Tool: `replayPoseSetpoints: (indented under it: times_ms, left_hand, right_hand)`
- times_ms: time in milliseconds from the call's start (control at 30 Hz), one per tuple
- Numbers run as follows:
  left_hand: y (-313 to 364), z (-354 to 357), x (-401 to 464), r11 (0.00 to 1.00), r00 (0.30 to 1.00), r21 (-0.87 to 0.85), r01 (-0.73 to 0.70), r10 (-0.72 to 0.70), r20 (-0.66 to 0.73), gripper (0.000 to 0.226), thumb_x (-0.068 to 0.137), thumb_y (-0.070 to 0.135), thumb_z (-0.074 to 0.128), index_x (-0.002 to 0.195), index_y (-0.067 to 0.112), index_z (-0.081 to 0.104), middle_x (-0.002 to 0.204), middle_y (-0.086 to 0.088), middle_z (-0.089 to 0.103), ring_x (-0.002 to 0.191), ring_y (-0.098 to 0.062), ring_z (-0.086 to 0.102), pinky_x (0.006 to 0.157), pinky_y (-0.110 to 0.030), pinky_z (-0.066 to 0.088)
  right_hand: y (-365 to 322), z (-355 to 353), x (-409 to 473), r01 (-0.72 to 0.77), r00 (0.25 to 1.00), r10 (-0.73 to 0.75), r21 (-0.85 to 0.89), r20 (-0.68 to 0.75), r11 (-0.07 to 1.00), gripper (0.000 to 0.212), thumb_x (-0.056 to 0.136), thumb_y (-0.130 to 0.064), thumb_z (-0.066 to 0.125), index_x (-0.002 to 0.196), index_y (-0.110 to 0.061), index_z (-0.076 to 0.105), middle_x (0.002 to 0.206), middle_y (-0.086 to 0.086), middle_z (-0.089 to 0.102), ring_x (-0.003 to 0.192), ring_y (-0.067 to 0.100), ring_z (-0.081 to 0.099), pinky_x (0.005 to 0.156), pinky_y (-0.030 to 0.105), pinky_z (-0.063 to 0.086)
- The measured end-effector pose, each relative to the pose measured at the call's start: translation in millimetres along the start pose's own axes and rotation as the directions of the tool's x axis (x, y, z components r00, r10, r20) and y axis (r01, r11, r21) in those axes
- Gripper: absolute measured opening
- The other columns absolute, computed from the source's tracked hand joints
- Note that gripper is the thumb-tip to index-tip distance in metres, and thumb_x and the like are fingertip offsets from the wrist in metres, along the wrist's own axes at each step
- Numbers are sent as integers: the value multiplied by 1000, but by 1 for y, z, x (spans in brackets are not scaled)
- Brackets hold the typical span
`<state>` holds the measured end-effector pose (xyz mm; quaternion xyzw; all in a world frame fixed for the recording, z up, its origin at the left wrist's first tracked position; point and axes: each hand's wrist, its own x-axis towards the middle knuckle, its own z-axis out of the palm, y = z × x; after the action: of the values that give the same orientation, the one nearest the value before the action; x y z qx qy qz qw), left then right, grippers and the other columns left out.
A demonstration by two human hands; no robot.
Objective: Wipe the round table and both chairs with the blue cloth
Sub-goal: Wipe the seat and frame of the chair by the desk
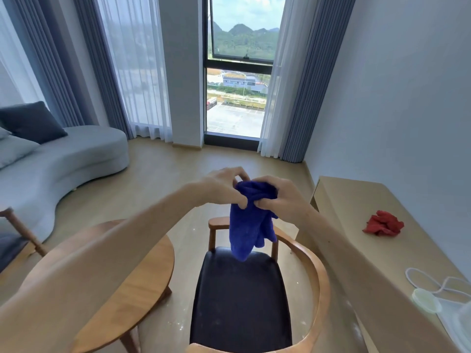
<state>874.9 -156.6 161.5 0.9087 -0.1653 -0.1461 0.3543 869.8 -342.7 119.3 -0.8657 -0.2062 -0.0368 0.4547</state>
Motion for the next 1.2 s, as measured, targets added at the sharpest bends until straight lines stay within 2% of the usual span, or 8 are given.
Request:
replayPoseSetpoints:
  times_ms: [167,300,533,667,833,933,1100,1200]
  left_hand:
    - [2,8,2,969,968,124,-214,228,-106,33,81,30,75,101,23,50,88,9,57,78,-8,56,61,-15,41]
    - [3,5,4,974,969,-22,-226,223,-108,15,87,26,69,95,20,58,92,1,65,85,-15,62,69,-23,50]
    - [-14,17,11,942,976,-298,-154,99,-193,9,89,20,67,88,23,58,94,0,65,87,-13,60,71,-24,49]
    - [-54,45,14,913,995,-402,-74,39,-93,9,88,22,69,92,22,61,99,-2,67,87,-11,63,65,-18,53]
    - [-127,120,18,935,998,-353,42,-24,54,6,90,30,66,95,31,62,96,6,66,88,-7,62,69,-19,55]
    - [-174,180,18,961,993,-255,107,-90,76,19,94,34,59,112,29,59,99,11,64,96,-8,62,77,-22,50]
    - [-263,258,1,928,939,-147,341,-345,2,22,97,24,55,119,23,56,107,6,61,89,-6,56,68,-16,43]
    - [-308,294,-17,904,905,-88,419,-423,-36,24,98,21,50,121,16,57,117,-1,58,103,-15,56,86,-27,48]
  right_hand:
    - [6,0,-4,-80,993,103,348,-48,934,54,78,-3,75,112,-34,48,114,2,61,94,6,66,67,19,55]
    - [21,1,-22,-157,983,84,515,161,843,60,80,-14,75,131,-20,45,123,7,62,111,24,63,87,39,56]
    - [25,37,-44,-119,991,84,392,105,912,67,73,-14,80,125,-33,42,112,-16,65,104,9,64,76,21,54]
    - [57,65,-67,-212,975,218,110,-47,971,56,78,-28,69,127,-30,40,111,-11,62,96,9,62,79,31,57]
    - [109,117,-120,-304,953,304,65,19,950,50,83,-18,68,120,-36,39,98,-23,59,91,-7,58,68,4,46]
    - [141,148,-151,-428,903,424,51,65,902,58,81,-16,67,127,-35,38,97,-23,60,89,-7,60,63,5,47]
    - [187,192,-195,-574,818,575,-69,-6,816,58,79,-19,64,130,-32,39,98,-18,61,81,2,62,66,17,51]
    - [213,225,-215,-617,787,604,-156,-129,771,66,79,-22,64,137,-30,35,108,-14,57,89,7,58,76,30,52]
